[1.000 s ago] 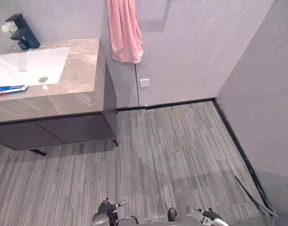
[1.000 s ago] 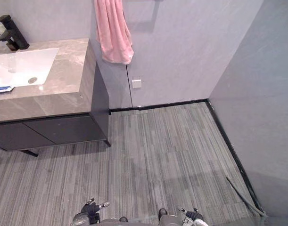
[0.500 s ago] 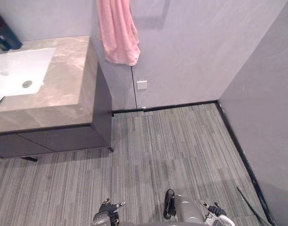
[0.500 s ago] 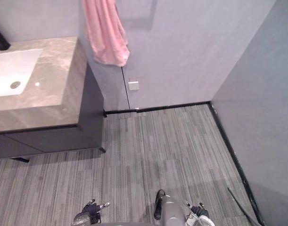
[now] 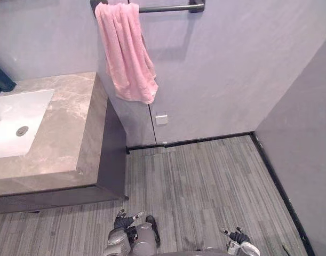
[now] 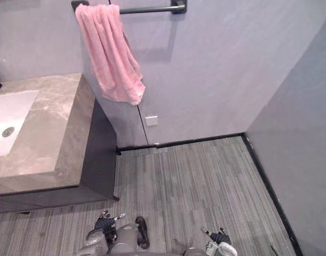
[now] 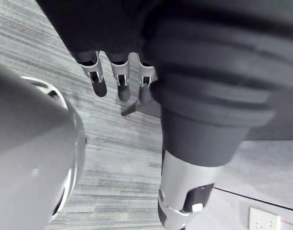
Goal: Organize washtable
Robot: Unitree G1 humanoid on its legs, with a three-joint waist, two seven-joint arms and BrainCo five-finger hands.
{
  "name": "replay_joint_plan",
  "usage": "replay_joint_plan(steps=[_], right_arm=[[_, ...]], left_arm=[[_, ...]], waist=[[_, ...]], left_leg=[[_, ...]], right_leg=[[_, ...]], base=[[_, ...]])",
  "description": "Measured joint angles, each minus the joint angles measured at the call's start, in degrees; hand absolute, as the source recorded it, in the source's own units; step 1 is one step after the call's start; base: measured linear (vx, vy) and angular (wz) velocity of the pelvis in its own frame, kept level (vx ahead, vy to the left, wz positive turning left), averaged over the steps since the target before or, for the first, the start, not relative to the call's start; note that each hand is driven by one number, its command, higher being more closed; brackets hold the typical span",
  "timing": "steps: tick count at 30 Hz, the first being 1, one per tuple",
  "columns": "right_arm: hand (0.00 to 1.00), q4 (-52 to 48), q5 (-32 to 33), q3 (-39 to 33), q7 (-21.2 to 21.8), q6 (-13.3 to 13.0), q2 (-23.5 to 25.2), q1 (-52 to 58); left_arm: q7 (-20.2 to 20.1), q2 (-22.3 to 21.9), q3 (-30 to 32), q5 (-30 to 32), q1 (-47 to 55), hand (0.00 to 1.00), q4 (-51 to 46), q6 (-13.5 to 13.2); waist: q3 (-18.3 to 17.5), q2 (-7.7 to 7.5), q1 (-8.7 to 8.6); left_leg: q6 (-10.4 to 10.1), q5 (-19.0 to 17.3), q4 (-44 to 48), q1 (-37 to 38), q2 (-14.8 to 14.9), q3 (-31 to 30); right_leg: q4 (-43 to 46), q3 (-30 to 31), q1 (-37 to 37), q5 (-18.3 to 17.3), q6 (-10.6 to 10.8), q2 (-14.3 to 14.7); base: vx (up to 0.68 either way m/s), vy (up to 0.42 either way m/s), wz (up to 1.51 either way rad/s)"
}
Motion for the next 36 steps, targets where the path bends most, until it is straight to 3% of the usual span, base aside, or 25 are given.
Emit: replay_joint_plan(steps=[3, 4, 5, 6, 8, 9, 11, 14, 15, 16, 17, 19, 21, 23, 24, 26, 29, 31, 32, 34, 36], right_arm=[[0.0, -0.19, -0.05, 0.89, 0.32, -0.05, 0.29, -0.06], [0.0, -0.29, -0.11, 0.9, 0.4, -0.24, 0.05, -0.02], [0.0, -0.69, -0.23, 0.9, 0.55, -0.34, -0.06, 0.13], [0.0, -0.77, -0.31, 0.85, 0.75, -0.42, -0.11, 0.26], [0.0, -1.49, -0.95, 0.78, 1.21, -0.76, -0.31, 0.48], [0.0, -2.06, -1.25, 0.81, 1.37, -0.83, -0.36, 1.43], [0.0, -2.9, -1.02, 0.12, 1.45, -1.0, -0.4, 2.54], [0.0, -2.72, -0.97, -0.25, 1.44, -1.01, -0.57, 2.01], [0.0, -2.72, -1.0, -0.19, 1.44, -1.0, -0.54, 1.68], [0.0, -2.68, -0.82, -0.2, 1.48, -1.05, -0.64, 1.44], [0.0, -2.38, -0.82, -0.19, 1.48, -1.04, -1.58, 1.03], [0.0, -1.01, -0.62, -0.39, 1.45, -0.94, -2.35, -0.3], [0.0, 0.12, -0.73, -0.37, 1.4, -0.89, -2.63, -0.79], [0.0, 0.45, -0.59, -0.36, 1.38, -0.82, -2.65, -0.55], [0.0, 0.49, -0.54, -0.24, 1.35, -0.78, -2.72, -0.24], [0.0, 0.99, -0.13, 0.05, 1.33, -0.73, -3.05, 0.12], [0.0, 1.19, 0.14, 0.09, 1.33, -0.76, -3.12, 0.1], [0.0, 0.96, 0.64, 0.16, 1.3, -0.78, -3.18, 0.13], [0.0, 0.64, 0.62, 0.37, 1.28, -0.78, -3.32, 0.15], [0.0, 0.57, 0.57, 1.22, 1.28, -0.7, -2.71, 0.89], [0.0, 0.68, 0.55, 2.38, 1.22, -0.66, -2.39, 1.58]], left_arm=[[-0.01, 0.03, -0.05, 0.0, 0.14, 0.0, 0.73, 0.02], [-0.08, 0.04, -0.79, 0.01, 0.17, 0.0, 1.25, 0.05], [-0.1, 0.26, -1.43, 0.01, 0.16, 0.0, 1.66, 0.07], [-0.11, 0.55, -1.82, 0.01, 0.15, 0.0, 1.66, 0.09], [-0.05, 1.22, -1.82, -0.01, 0.1, 0.0, 2.19, 0.4], [-0.05, 1.35, -1.83, -0.01, 0.06, 0.0, 2.34, 0.54], [-0.06, 1.08, -1.79, -0.03, 0.09, 0.0, 2.47, 0.57], [-0.05, 0.71, -1.77, -0.03, -0.06, 0.0, 3.39, 0.64], [-0.05, 0.22, -1.78, -0.02, -0.02, 0.0, 3.44, 0.64], [-0.1, -0.8, -1.8, -0.03, -0.36, 0.0, 4.0, 0.63], [-0.11, -1.36, -1.85, -0.08, -0.86, 0.0, 4.66, 0.73], [-0.43, -2.47, -2.61, -0.45, -1.31, 0.0, 5.45, 0.94], [-0.38, -2.86, -2.79, -0.47, -1.45, 0.0, 6.03, 1.06], [-0.48, -2.84, -2.75, -0.47, -1.77, 0.0, 6.06, 1.07], [-0.54, -2.83, -2.32, -0.44, -2.03, 0.0, 5.9, 1.08], [-0.39, -2.97, -1.36, -0.47, -1.49, 0.0, 3.95, 0.97], [-0.45, -2.96, -1.71, -0.5, -1.11, 0.0, 3.25, 0.95], [-0.35, -2.97, -1.68, -0.5, -1.01, 0.0, 3.0, 0.93], [-0.37, -2.97, -1.78, -0.49, -1.11, 0.0, 3.33, 0.96], [-0.22, -2.78, -1.61, -0.49, -1.21, 0.0, 3.35, 0.96], [-0.26, -2.82, -1.73, -0.47, -1.45, 0.0, 3.3, 0.85]], waist=[[-0.12, -0.13, 0.96], [-0.4, 0.22, 1.26], [-0.45, 0.02, 1.24], [-0.29, 0.13, 1.09], [0.02, -0.47, -0.24], [0.02, -0.71, -0.47], [0.02, -0.64, -0.89], [0.21, -0.11, -2.46], [0.17, 0.31, -3.05], [0.02, 1.19, -3.26], [0.1, 2.68, -3.21], [0.11, 4.09, -3.31], [-0.02, 4.5, -3.31], [0.03, 4.39, -3.65], [0.16, 4.45, -3.41], [0.48, 4.46, -2.63], [0.38, 4.55, -2.09], [0.27, 4.71, -1.76], [-0.07, 5.51, -1.83], [-0.58, 3.43, -1.77], [-0.81, 2.65, -1.52]], left_leg=[[0.45, -3.12, -1.09, 5.37, -2.16, 1.63], [0.2, -4.57, -2.3, 7.7, -2.75, 1.58], [0.17, -6.04, -2.91, 9.78, -3.68, 1.12], [0.16, -6.89, -3.07, 10.77, -4.13, 0.61], [0.17, -8.7, -3.37, 13.9, -4.98, -1.32], [0.07, -9.27, -4.58, 16.09, -5.33, -2.45], [0.35, -9.42, -6.99, 19.27, -5.7, -4.7], [-1.13, -9.58, -9.23, 22.6, -5.27, -7.52], [-2.4, -10.4, -9.77, 23.65, -4.73, -8.64], [-4.28, -11.56, -10.21, 25.15, -3.39, -9.96], [-4.78, -11.66, -10.62, 25.84, -2.34, -10.05], [-6.25, -10.13, -10.94, 26.71, -1.3, -10.03], [-6.7, -8.46, -9.4, 27.42, 0.27, -10.16], [-7.03, -7.66, 1.49, 22.99, 2.13, -12.21], [-7.14, -6.52, 13.87, 17.24, 4.09, -13.01], [-6.78, -7.18, 27.45, 10.9, 7.37, -10.68], [-5.22, -8.12, 23.53, 8.62, 7.51, -7.23], [-4.95, -7.43, 11.94, 7.6, 6.7, -6.92], [-5.89, -4.33, 3.97, 7.64, 5.33, -8.19], [-5.39, -3.51, 1.08, 9.22, 3.11, -8.34], [-4.98, -3.28, -0.37, 9.52, 1.33, -8.16]], right_leg=[[6.83, 1.84, 0.63, 0.36, 0.4, -2.47], [16.28, 3.23, -2.63, 0.59, 0.78, -3.18], [29.37, 5.09, -8.2, 3.31, 2.79, -4.52], [36.31, 6.32, -11.34, 5.36, 3.02, -4.87], [48.4, 7.83, -17.49, 3.35, 2.5, -4.55], [50.22, 6.91, -20.36, 1.85, 2.19, -4.16], [45.93, 4.46, -25.24, 0.31, 1.01, -3.08], [30.21, 2.55, -26.79, 0.27, -1.08, -0.44], [21.89, 2.89, -26.6, 2.22, -2.83, 1.21], [15.99, 3.51, -25.02, 9.19, -4.0, 3.49], [15.81, 2.45, -24.2, 9.31, -4.35, 4.31], [18.43, 1.24, -24.05, 5.66, -5.77, 4.82], [19.63, -0.18, -22.24, 3.09, -7.32, 5.59], [15.84, -2.11, -18.18, 2.28, -7.26, 5.75], [12.46, -3.19, -14.88, 2.3, -7.27, 5.95], [8.41, -3.54, -8.57, 2.3, -7.32, 6.73], [6.49, -2.14, -5.83, 2.27, -7.19, 6.21], [6.47, -0.25, -5.57, 1.91, -5.87, 6.0], [7.74, 0.61, -5.88, 0.97, -4.32, 6.08], [7.67, 1.28, -6.15, 0.78, -3.29, 4.61], [6.87, 1.6, -6.23, 1.08, -2.63, 3.12]], base=[[0.3, 0.214, -0.13], [0.29, 0.215, -0.14], [0.21, 0.158, 0.01], [0.22, 0.141, 0.24], [0.23, 0.046, 0.53], [0.37, 0.01, 0.77], [0.35, -0.034, 0.67], [0.38, -0.131, 0.61], [0.58, -0.243, 0.59], [0.53, -0.216, 0.47], [0.44, -0.151, 0.27], [0.43, -0.166, 0.19], [0.5, -0.27, 0.29], [0.35, -0.226, 0.54], [0.22, -0.143, 0.49], [0.25, -0.092, 0.18], [0.16, 0.031, -0.28], [0.16, 0.146, -0.48], [0.15, 0.157, -0.21], [0.17, 0.149, 0.03], [0.12, 0.159, 0.06]])
